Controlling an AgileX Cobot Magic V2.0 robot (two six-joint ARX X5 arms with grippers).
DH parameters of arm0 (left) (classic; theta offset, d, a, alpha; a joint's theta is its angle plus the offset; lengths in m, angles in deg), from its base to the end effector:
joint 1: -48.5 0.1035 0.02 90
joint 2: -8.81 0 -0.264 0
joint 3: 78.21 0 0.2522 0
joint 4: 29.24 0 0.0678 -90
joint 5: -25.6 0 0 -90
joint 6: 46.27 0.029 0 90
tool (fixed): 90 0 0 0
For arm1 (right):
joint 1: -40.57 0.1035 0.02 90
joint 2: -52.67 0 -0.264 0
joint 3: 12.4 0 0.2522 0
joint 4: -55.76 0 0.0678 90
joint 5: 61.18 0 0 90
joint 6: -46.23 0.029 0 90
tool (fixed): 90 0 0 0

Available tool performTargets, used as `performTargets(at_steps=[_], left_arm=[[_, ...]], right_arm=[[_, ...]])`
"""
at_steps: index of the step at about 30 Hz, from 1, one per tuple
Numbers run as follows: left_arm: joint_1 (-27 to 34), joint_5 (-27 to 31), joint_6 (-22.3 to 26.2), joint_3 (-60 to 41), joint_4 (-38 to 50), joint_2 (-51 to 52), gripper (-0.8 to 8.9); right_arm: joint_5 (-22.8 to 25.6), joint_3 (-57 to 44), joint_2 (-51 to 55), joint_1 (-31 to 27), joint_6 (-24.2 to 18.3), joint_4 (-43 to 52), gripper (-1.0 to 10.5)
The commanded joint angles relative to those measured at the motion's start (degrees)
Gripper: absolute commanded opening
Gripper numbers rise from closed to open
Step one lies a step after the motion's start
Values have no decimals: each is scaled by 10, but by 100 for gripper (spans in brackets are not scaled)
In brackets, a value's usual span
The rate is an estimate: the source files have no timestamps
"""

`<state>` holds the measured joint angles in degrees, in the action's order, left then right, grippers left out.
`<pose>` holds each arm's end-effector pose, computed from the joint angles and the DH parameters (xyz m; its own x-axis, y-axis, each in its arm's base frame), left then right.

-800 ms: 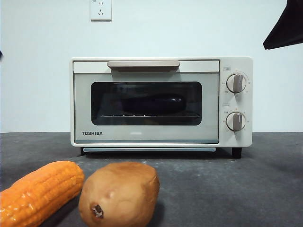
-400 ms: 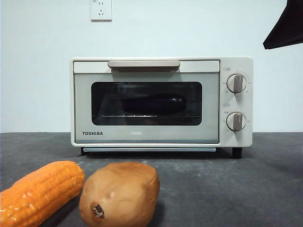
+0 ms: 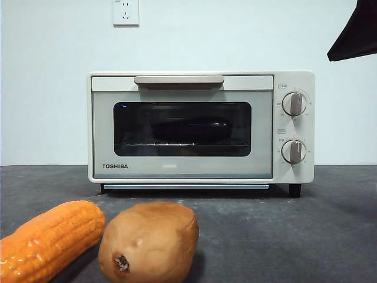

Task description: Take the eggplant from the table,put the eggplant in the oven

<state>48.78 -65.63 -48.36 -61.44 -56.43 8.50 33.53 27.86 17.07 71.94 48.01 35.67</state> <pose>0.0930 -0.0002 0.1584 0.9824 -0.0167 -0.1861 0.0094 0.9992 -0.0398 0.1292 0.0760 0.2519 0.8630 0.4300 -0.2652 -0.4439 0.8960 0.0081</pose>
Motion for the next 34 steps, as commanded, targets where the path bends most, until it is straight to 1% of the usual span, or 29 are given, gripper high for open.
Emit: performTargets(at_steps=[1,26,28,30,34], left_arm=[[1,2,1,-7,9,2,4],[1,2,1,-12,14,2,4],[1,2,1,-12,14,2,4],[1,2,1,-12,14,2,4],[1,2,1,-12,14,2,4]], right_arm=[[2,2,-2,3,5,7,4],[2,2,-2,3,5,7,4],[3,2,5,2,-6,-4,4],[10,2,35,-4,-42,-12,4],[23,2,120,-33,-90,-12,4]])
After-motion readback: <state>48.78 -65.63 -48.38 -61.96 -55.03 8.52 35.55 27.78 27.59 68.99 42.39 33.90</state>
